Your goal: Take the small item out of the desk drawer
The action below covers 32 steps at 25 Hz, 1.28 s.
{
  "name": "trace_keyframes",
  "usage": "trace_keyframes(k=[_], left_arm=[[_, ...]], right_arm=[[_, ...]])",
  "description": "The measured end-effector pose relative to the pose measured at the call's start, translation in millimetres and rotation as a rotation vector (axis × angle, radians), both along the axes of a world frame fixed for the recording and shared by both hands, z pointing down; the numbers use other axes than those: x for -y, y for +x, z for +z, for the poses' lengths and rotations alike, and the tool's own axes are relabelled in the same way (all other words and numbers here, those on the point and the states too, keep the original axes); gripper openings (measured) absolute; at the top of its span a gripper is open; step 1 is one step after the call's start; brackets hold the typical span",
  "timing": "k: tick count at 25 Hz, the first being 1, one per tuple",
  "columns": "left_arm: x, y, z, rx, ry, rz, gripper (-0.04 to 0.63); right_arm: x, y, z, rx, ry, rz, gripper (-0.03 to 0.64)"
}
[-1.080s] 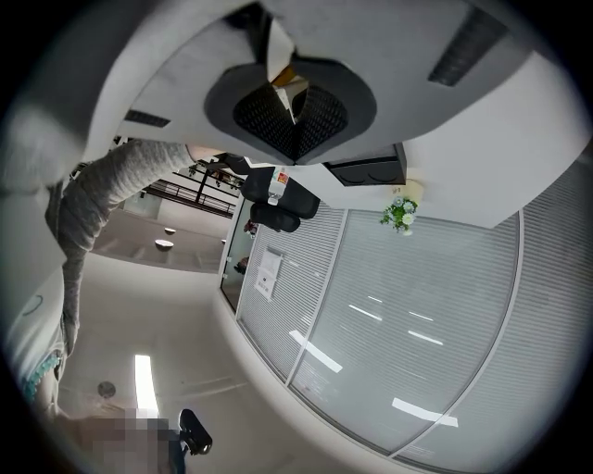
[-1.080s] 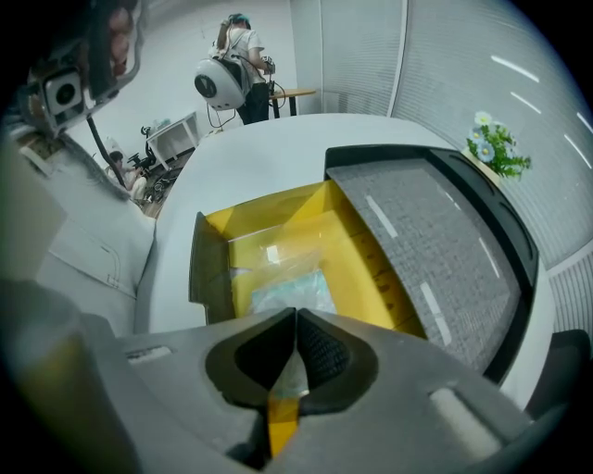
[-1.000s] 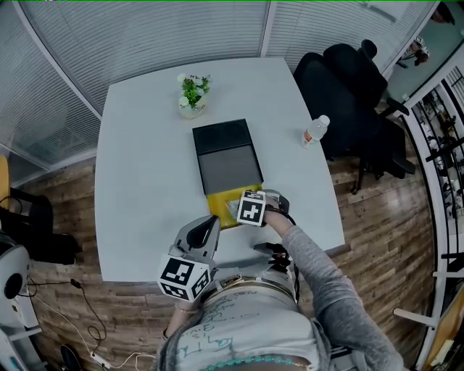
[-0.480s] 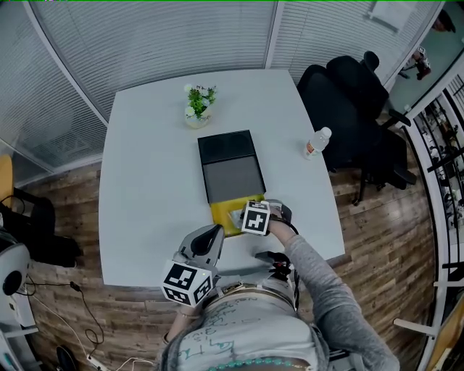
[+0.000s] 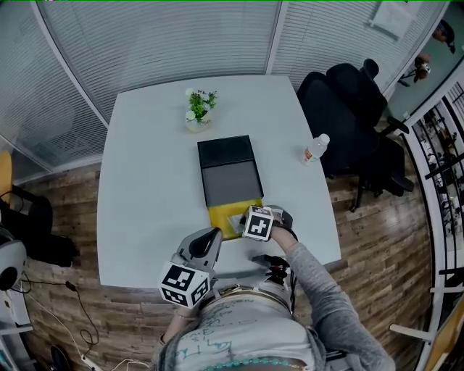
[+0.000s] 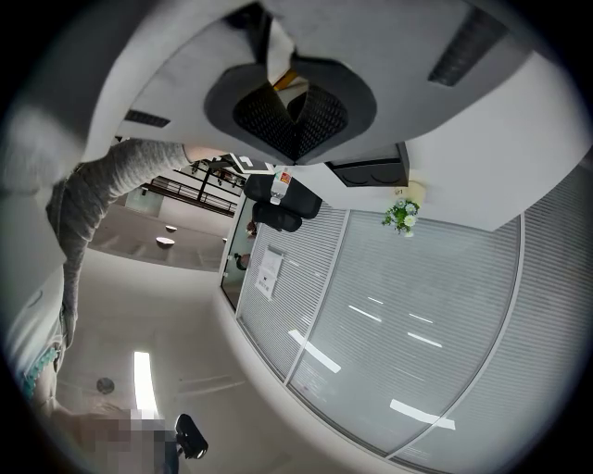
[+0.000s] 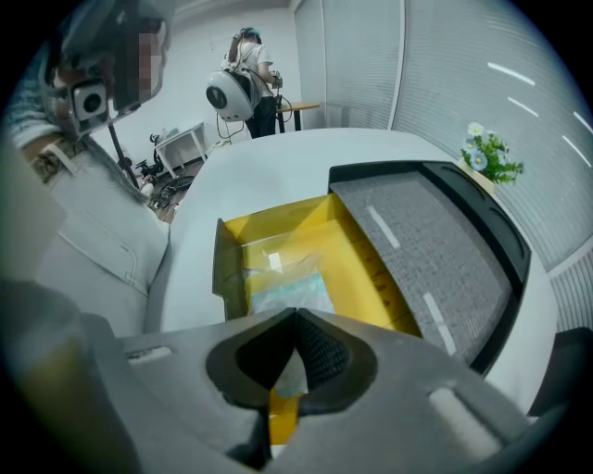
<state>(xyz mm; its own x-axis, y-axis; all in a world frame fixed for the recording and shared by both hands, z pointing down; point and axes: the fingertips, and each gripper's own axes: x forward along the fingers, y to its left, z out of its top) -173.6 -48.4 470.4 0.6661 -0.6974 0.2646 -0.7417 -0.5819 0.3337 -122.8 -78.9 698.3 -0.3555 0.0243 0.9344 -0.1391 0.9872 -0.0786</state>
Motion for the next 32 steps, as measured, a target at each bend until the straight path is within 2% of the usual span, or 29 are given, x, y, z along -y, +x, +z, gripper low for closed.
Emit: trace_keyframes(k=[5, 17, 23, 32], left_arm=[[-0.1, 3.2, 2.8, 0.0, -0.002, 0.011, -0.002], [-3.3, 13.1, 1.7, -0.009, -0.007, 0.028, -0.002], [-3.5, 8.5, 2.5, -0.007, -0.009, 0.027, -0.002], [-4.1, 10.6, 4.9, -0.011, -0.023, 0.046, -0.002]], right_arm=[[1.7, 5.2, -10.8, 0.015, 0.01, 0.019, 0.003], [-2.1, 1.6, -54.1, 0.041, 0.057, -0.023, 0.003], [0.6, -9.0, -81.5, 0.079, 0.063, -0.035, 0.003], [2.9, -13.4, -108.5, 0.079, 0.066, -0.063, 0.003]])
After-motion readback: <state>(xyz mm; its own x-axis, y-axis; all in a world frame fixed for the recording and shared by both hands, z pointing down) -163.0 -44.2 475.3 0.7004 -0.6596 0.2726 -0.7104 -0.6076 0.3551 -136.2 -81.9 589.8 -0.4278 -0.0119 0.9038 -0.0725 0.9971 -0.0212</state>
